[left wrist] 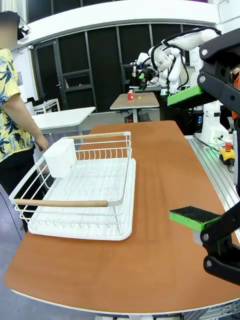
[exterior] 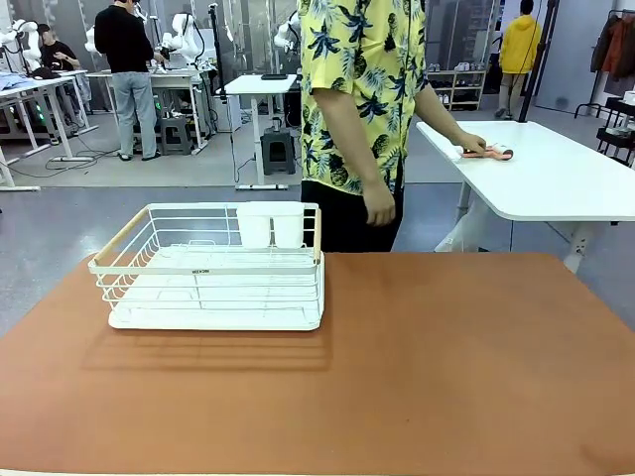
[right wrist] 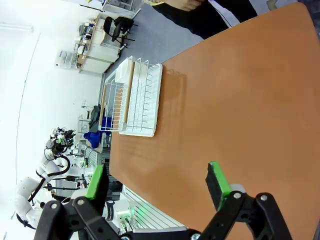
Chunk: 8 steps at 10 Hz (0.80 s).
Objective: Clean the table.
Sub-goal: Pick up the Lint Roller when the human hands it over.
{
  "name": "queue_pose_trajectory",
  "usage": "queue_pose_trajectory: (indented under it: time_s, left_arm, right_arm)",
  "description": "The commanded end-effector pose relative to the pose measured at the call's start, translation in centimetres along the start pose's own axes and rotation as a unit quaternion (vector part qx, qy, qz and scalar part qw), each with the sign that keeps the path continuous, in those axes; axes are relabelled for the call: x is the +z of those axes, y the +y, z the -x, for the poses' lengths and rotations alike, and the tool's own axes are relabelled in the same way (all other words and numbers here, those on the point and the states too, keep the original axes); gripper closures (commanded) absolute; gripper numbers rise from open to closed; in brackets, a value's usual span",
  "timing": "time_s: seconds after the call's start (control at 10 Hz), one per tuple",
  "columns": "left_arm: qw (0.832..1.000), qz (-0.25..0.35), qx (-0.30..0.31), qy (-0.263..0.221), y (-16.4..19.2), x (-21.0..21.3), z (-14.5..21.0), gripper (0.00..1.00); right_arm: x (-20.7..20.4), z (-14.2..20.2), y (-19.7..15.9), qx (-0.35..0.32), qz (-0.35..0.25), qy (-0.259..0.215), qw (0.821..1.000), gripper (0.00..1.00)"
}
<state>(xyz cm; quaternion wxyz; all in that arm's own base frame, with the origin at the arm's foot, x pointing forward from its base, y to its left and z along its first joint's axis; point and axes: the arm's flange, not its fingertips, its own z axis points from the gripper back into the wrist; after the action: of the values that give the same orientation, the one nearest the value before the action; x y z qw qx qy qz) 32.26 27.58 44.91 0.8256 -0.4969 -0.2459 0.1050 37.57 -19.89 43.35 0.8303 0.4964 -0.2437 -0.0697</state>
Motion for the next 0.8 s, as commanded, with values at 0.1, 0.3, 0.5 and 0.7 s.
queue_pose_trajectory:
  time_s: [0.1,0.3,0.5,0.7]
  left_arm:
    - [1.000,0.011,-0.009,-0.003,-0.08,0.31,0.17,0.00]
    - [1.000,0.011,-0.009,-0.003,-0.08,0.31,0.17,0.00]
    - [1.000,0.011,-0.009,-0.003,-0.08,0.31,0.17,0.00]
    - [1.000,0.011,-0.009,-0.003,-0.08,0.31,0.17,0.00]
  right_arm:
    - [0.01,-0.14,0.08,0.003,-0.008,-0.005,1.000,0.00]
    - [0.01,-0.14,0.08,0.003,-0.008,-0.005,1.000,0.00]
    - [0.01,-0.14,0.08,0.003,-0.008,-0.005,1.000,0.00]
    - [0.01,-0.14,0.08,0.003,-0.008,-0.005,1.000,0.00]
